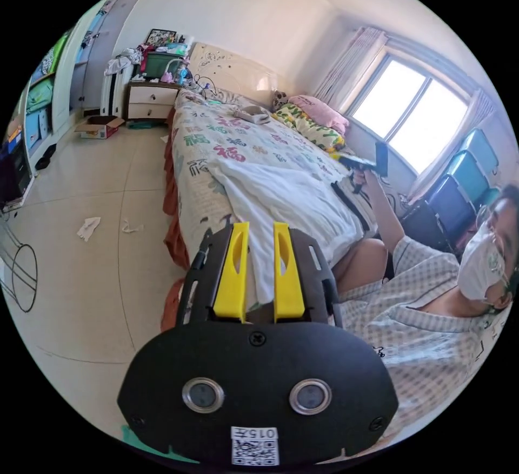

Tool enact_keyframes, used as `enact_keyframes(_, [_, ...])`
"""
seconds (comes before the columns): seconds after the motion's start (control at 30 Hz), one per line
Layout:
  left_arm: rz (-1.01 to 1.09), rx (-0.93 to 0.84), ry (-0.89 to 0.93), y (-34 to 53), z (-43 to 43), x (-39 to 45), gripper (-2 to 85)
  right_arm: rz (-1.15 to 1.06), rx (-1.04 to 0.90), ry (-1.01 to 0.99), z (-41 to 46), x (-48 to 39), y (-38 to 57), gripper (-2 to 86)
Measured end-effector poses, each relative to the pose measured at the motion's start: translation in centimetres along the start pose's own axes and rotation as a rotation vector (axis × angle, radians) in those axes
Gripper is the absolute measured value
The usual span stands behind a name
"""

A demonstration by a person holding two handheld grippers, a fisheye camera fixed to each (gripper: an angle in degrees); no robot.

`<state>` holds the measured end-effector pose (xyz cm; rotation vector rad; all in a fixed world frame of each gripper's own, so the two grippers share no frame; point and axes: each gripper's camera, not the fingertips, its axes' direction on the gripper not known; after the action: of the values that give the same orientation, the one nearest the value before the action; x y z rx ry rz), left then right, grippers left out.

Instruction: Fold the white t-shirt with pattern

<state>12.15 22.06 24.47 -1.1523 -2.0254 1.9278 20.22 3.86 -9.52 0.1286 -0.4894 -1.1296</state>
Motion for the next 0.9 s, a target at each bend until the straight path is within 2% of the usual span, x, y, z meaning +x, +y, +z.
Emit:
enact_keyframes(0.17, [-0.018,-0.094,-0.057,5.7,2.2,0.6,8.9,-0.082,-0.111,-0.083,10.8,-5.7,-9.4,8.8])
enact_keyframes(0.3, [-0.031,-0.115,0.045,7.5,4.6,-0.7,8.9,-0.112,-0.285,-0.030,20.9,-9.6,-15.3,9.7])
enact_keyframes(0.43, [-0.073,-0.016,0.096,9.3,3.9,-2.0,7.8,-0.155,-0.507,0.143,30.4,-11.3,-18.2,10.0])
enact_keyframes(0.53, [-0.090,0.049,0.131,11.0,3.2,-2.8,6.4,-0.129,-0.604,0.115,34.5,-10.8,-19.4,8.9])
enact_keyframes(0.73, [-0.073,0.145,0.220,12.8,1.9,-4.0,0.8,-0.160,-0.650,0.059,37.0,-11.2,-20.3,0.4])
enact_keyframes(0.9, [-0.105,0.325,0.298,14.7,-2.1,-5.4,-0.5,-0.141,-0.596,0.045,36.0,-11.4,-21.7,-0.9])
